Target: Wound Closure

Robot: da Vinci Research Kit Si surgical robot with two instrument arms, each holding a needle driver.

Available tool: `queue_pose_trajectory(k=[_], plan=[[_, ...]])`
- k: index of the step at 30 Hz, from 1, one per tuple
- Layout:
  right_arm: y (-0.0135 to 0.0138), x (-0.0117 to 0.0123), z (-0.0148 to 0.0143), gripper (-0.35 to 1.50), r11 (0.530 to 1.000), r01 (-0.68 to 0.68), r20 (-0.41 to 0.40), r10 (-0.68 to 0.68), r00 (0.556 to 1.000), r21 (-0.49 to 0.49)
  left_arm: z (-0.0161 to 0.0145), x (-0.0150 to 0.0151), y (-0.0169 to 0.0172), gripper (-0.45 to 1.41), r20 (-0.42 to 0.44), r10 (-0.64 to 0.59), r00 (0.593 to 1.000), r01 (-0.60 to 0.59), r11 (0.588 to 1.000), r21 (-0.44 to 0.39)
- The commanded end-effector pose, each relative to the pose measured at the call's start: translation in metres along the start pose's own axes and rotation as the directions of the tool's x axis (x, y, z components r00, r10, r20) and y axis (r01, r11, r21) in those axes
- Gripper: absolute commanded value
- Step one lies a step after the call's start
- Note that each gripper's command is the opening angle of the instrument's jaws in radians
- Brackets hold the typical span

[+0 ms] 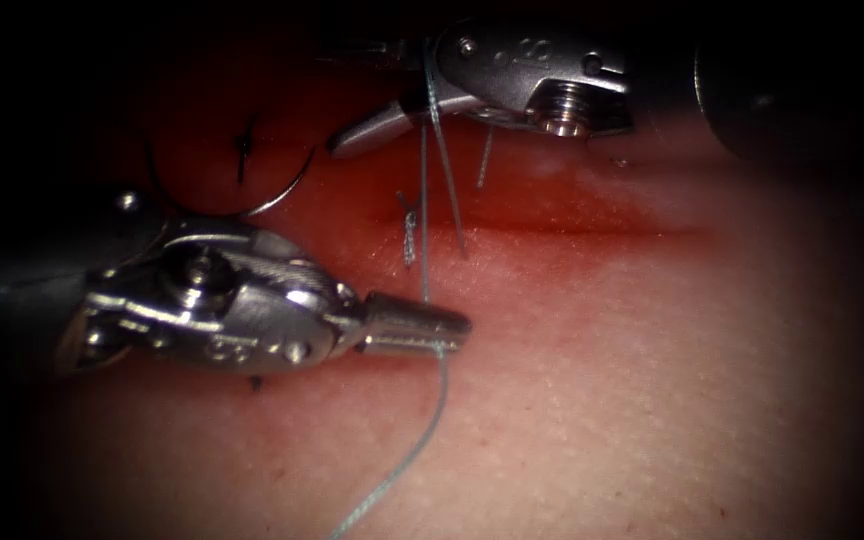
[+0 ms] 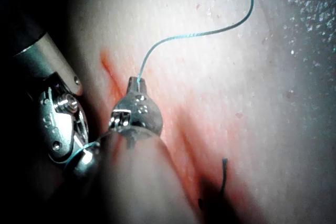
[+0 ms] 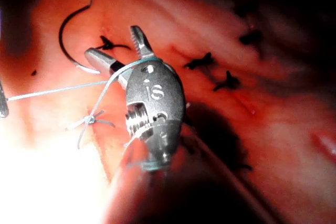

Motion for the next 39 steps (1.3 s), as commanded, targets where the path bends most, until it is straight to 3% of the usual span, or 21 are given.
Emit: queue_pose_trajectory(k=[1, 16, 28, 30, 31, 33, 39], plan=[[-0.0003, -0.0004, 0.0006, 1.33, 0.999, 0.012, 0.024, -0.013, 1.0, 0.05, -0.0005, -0.001, -0.0006, -0.45, 0.047, 0.01, 0.999, -0.011, 0.999, 0.032], [-0.0028, -0.003, -0.0006, 1.01, 0.955, 0.005, 0.033, -0.016, 0.999, 0.298, -0.0058, -0.0053, -0.0026, -0.45, 0.233, -0.001, 0.973, -0.052, 0.974, 0.221], [-0.0039, -0.0038, -0.0003, 0.86, 0.905, -0.015, 0.004, 0.014, 1.0, 0.425, -0.0052, -0.007, -0.0036, -0.45, 0.162, -0.004, 0.987, -0.046, 0.952, 0.303], [-0.0039, -0.0038, -0.0005, 0.69, 0.892, -0.027, -0.033, 0.048, 0.998, 0.451, -0.0049, -0.0076, -0.0034, -0.45, 0.156, 0.002, 0.988, -0.05, 0.951, 0.306], [-0.004, -0.0038, -0.0006, 0.52, 0.882, -0.038, -0.058, 0.074, 0.996, 0.47, -0.0048, -0.0079, -0.0033, -0.45, 0.156, 0.004, 0.988, -0.052, 0.95, 0.309], [-0.004, -0.0038, -0.0007, 0.41, 0.867, -0.051, -0.081, 0.105, 0.991, 0.495, -0.0046, -0.0087, -0.003, -0.45, 0.15, 0.009, 0.989, -0.056, 0.949, 0.311], [-0.0042, -0.0035, -0.0007, 0.47, 0.85, -0.045, -0.117, 0.124, 0.985, 0.524, -0.0041, -0.0113, -0.0026, -0.45, 0.124, 0.012, 0.992, -0.052, 0.945, 0.322]])
